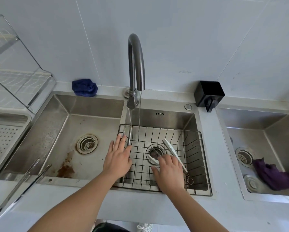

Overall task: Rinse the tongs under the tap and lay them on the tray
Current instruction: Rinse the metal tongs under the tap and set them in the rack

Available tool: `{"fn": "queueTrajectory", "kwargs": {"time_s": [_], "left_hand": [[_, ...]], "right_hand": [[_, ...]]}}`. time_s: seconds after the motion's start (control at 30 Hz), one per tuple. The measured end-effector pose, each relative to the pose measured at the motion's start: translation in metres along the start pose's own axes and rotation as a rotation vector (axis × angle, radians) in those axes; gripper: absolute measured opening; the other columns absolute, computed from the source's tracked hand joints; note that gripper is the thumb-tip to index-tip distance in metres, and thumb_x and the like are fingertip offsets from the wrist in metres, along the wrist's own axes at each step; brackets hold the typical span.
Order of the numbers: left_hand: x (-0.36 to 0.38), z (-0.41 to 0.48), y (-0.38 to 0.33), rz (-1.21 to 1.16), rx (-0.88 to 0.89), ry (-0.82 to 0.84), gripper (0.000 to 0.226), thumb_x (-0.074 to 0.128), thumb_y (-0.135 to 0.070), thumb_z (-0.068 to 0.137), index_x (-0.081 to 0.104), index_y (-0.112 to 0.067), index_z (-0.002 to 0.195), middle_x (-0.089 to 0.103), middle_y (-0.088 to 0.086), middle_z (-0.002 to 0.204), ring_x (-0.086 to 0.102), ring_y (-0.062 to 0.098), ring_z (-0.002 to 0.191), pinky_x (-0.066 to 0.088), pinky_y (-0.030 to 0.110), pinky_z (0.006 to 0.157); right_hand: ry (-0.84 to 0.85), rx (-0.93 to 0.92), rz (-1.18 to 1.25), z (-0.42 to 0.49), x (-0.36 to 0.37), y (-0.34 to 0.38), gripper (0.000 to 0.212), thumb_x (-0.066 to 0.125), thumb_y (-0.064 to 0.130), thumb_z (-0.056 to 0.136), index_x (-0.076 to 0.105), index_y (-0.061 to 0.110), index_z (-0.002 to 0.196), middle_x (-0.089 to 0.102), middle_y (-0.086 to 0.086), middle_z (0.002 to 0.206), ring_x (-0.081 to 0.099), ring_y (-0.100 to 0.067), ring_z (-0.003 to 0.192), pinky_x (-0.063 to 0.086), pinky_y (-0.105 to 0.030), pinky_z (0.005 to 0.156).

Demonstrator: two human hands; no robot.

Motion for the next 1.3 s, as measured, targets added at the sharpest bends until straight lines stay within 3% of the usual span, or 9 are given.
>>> {"fn": "queueTrajectory", "kwargs": {"time_s": [0.13, 0.2, 0.4, 0.63, 0.77, 0.87, 0.93, 1.13, 1.3], "left_hand": [[-0.01, -0.008, 0.004, -0.102, -0.012, -0.005, 0.061, 0.059, -0.027, 0.092, 0.043, -0.022, 0.15, 0.014, 0.008, 0.169, -0.001, 0.027, 0.157, 0.006, 0.049, 0.126], [-0.021, -0.02, 0.012, -0.149, -0.036, -0.039, 0.058, 0.058, -0.026, 0.094, 0.043, -0.022, 0.149, 0.021, 0.007, 0.167, 0.006, 0.028, 0.157, 0.007, 0.047, 0.126], [-0.059, -0.093, 0.086, -0.203, -0.323, -0.217, 0.05, 0.068, -0.013, 0.087, 0.057, -0.014, 0.136, 0.05, 0.015, 0.147, 0.039, 0.036, 0.142, 0.039, 0.054, 0.113], [-0.099, -0.155, 0.179, -0.047, -0.551, -0.347, 0.049, 0.076, -0.009, 0.074, 0.061, -0.01, 0.121, 0.059, 0.016, 0.122, 0.052, 0.034, 0.113, 0.051, 0.047, 0.092], [-0.099, -0.182, 0.234, 0.011, -0.779, -0.269, 0.065, 0.084, -0.027, 0.072, 0.058, -0.005, 0.128, 0.055, 0.02, 0.126, 0.049, 0.04, 0.119, 0.045, 0.052, 0.095], [-0.082, -0.198, 0.264, 0.022, -0.939, -0.089, 0.088, 0.078, -0.055, 0.075, 0.047, -0.006, 0.142, 0.045, 0.021, 0.141, 0.041, 0.04, 0.132, 0.038, 0.053, 0.104], [-0.071, -0.204, 0.275, 0.007, -0.979, 0.003, 0.088, 0.072, -0.064, 0.077, 0.047, -0.007, 0.14, 0.044, 0.022, 0.141, 0.041, 0.041, 0.13, 0.041, 0.053, 0.102], [-0.056, -0.209, 0.284, -0.132, -1.004, 0.033, 0.062, 0.07, -0.045, 0.087, 0.053, -0.009, 0.135, 0.045, 0.02, 0.138, 0.045, 0.039, 0.125, 0.047, 0.052, 0.097], [-0.056, -0.208, 0.285, -0.127, -0.98, 0.026, 0.054, 0.07, -0.04, 0.091, 0.057, -0.008, 0.133, 0.044, 0.021, 0.144, 0.045, 0.04, 0.127, 0.047, 0.051, 0.097]], "right_hand": [[0.053, -0.037, 0.065, 0.007, 0.011, 0.032, 0.045, 0.057, 0.05, 0.097, 0.067, 0.018, 0.127, 0.062, -0.002, 0.132, 0.054, -0.031, 0.123, 0.044, -0.045, 0.101], [0.099, -0.058, 0.068, 0.006, 0.021, 0.038, 0.047, 0.051, 0.052, 0.1, 0.062, 0.019, 0.131, 0.057, -0.003, 0.139, 0.048, -0.03, 0.129, 0.04, -0.045, 0.106], [0.104, -0.064, 0.073, 0.007, 0.026, 0.036, 0.049, 0.048, 0.053, 0.099, 0.059, 0.022, 0.135, 0.049, 0.001, 0.149, 0.041, -0.026, 0.137, 0.036, -0.044, 0.112], [0.089, -0.087, 0.031, 0.008, 0.035, 0.035, 0.049, 0.054, 0.051, 0.097, 0.063, 0.018, 0.132, 0.056, -0.006, 0.141, 0.046, -0.031, 0.13, 0.042, -0.049, 0.105], [0.106, -0.081, 0.035, 0.009, 0.038, 0.034, 0.049, 0.055, 0.05, 0.097, 0.062, 0.016, 0.132, 0.055, -0.007, 0.143, 0.045, -0.032, 0.131, 0.041, -0.05, 0.106], [0.122, -0.073, 0.034, 0.009, 0.039, 0.033, 0.051, 0.055, 0.05, 0.097, 0.061, 0.016, 0.135, 0.055, -0.007, 0.144, 0.045, -0.033, 0.133, 0.041, -0.051, 0.107], [0.124, -0.075, 0.043, 0.009, 0.038, 0.033, 0.052, 0.056, 0.049, 0.097, 0.061, 0.014, 0.135, 0.056, -0.008, 0.143, 0.045, -0.033, 0.132, 0.042, -0.051, 0.106], [0.155, -0.081, 0.035, 0.009, 0.036, 0.035, 0.052, 0.051, 0.051, 0.099, 0.058, 0.017, 0.138, 0.052, -0.006, 0.146, 0.042, -0.031, 0.136, 0.04, -0.048, 0.111], [0.16, -0.089, 0.052, 0.009, 0.037, 0.035, 0.052, 0.05, 0.052, 0.1, 0.057, 0.018, 0.138, 0.052, -0.005, 0.146, 0.042, -0.03, 0.136, 0.04, -0.048, 0.112]]}}
Point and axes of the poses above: each hand's wrist, its own z-axis towards the middle knuckle, its own x-axis out of the palm, y = z × x, the point moved 9 cm from there along z, towards the middle knuckle
